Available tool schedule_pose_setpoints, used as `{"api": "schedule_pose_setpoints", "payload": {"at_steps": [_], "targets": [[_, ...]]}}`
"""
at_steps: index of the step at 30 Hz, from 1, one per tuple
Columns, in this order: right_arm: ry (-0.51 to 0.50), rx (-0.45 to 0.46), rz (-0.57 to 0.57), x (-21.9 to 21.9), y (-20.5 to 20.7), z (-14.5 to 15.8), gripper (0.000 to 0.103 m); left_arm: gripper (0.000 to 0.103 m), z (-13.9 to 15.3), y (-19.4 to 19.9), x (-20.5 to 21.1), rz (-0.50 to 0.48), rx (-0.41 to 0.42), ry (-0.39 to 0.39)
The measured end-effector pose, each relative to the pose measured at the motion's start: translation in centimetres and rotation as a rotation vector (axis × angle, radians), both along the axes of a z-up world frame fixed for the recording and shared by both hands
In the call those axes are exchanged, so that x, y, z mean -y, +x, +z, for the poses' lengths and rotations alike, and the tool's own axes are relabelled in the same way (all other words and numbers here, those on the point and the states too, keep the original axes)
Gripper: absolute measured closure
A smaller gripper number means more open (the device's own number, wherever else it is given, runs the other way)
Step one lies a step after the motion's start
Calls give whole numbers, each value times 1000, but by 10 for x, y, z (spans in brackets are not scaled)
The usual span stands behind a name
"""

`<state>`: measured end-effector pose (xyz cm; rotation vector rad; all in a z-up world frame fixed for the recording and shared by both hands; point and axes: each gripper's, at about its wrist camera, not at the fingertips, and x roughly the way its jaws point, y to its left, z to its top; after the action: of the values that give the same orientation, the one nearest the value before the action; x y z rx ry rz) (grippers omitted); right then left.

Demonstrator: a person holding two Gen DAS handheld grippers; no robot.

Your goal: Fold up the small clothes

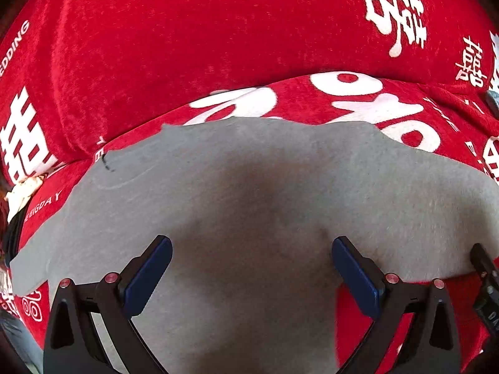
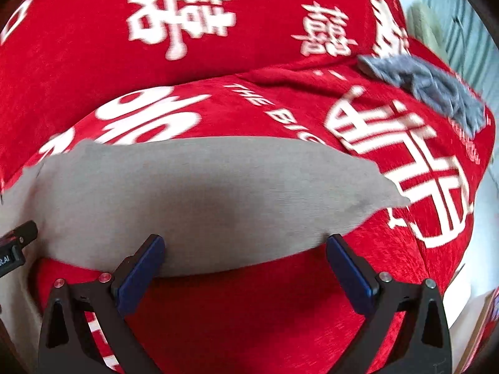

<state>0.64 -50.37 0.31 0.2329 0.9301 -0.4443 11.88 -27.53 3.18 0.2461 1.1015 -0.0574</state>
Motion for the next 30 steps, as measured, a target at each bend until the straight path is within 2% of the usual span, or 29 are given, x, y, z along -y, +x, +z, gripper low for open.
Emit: {"api": "schedule_pose_setpoints", "payload": {"at_steps": [3, 8, 12, 14, 15, 16, 17, 18, 19, 21, 23, 24, 27, 28, 29, 30], "targets": [[64, 18, -48, 28, -4, -5, 0, 0, -4, 6, 10, -4, -9, 3], [106, 49, -135, 71, -9, -9, 0, 0, -12, 12, 20, 1, -18, 3], [141, 51, -170, 101, -4, -12, 0, 0, -15, 14, 21, 7, -16, -7], [191, 82, -176, 114, -2, -15, 2, 0, -17, 17, 21, 17, -21, -19], [193, 99, -162, 117, 1, -15, 18, 0, -20, 18, 21, 24, -28, -31], [188, 117, -118, 119, 5, -12, 55, 0, -21, 20, 21, 27, -30, -38], [191, 127, -82, 120, 7, -9, 76, 0, -22, 21, 21, 30, -33, -44], [222, 146, -54, 123, 7, -7, 92, 0, -23, 23, 21, 35, -36, -52], [266, 200, -44, 129, 2, 0, 96, 0, -22, 24, 22, 37, -39, -58], [199, 255, -71, 136, -11, 15, 96, 0, -20, 26, 21, 42, -47, -78], [133, 261, -114, 145, -21, 21, 96, 0, -16, 28, 19, 47, -42, -94], [144, 247, -117, 150, -21, 17, 96, 0, -16, 29, 18, 51, -40, -95], [126, 129, -117, 150, -9, -10, 95, 0, -25, 33, 17, 53, -77, -89], [150, 98, -120, 153, -7, -19, 87, 0, -25, 33, 15, 54, -78, -94], [157, 125, -140, 156, -14, -17, 79, 0, -24, 33, 13, 57, -74, -98], [159, 137, -173, 161, -21, -14, 51, 0, -19, 34, 7, 69, -55, -100]]}}
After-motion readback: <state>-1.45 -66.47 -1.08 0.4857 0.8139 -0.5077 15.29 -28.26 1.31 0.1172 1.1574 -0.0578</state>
